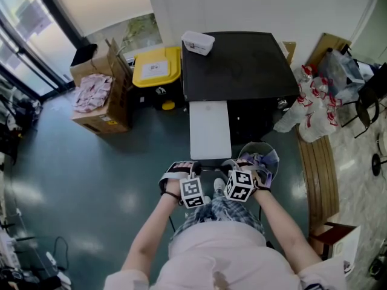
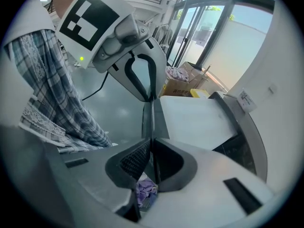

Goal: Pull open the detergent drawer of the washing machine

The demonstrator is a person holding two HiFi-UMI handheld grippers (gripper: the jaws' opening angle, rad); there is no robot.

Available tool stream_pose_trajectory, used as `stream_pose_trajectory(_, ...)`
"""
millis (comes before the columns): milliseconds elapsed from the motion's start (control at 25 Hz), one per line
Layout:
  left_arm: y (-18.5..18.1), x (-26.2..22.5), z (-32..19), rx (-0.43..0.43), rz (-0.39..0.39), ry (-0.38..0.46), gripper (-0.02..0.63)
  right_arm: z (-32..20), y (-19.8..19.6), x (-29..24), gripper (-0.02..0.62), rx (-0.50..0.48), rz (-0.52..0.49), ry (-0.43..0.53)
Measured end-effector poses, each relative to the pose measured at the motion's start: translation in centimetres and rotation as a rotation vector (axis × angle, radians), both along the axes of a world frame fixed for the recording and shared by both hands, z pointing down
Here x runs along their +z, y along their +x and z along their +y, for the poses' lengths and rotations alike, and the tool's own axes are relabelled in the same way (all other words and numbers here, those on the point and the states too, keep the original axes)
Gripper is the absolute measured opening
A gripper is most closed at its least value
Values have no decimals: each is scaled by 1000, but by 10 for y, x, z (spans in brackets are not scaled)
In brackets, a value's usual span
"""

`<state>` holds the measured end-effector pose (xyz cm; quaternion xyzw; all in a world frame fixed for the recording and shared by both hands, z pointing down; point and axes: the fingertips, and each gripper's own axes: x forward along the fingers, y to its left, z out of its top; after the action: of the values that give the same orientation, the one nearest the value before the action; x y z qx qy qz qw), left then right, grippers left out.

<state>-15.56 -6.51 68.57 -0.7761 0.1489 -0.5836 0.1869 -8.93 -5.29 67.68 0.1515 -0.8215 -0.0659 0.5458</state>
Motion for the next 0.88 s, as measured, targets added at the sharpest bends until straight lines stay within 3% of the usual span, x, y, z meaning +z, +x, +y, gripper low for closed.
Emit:
stream_pose_trajectory(400,2,-4,0,-35,57,-26,75,0,-1,0,58,18,-39,-24)
stream_pose_trajectory(520,2,-5,6,-34,78,-56,93,2,-2,-2,129,58,-91,-58)
stream_pose_trajectory(720,4,-8,14,-40,135,-96,250,4,-9,-7,285,90,-157,-86)
stream_pose_trajectory(880,7,-13,12,-39,155,-83,287,7,-10,-8,319,83,-165,-91)
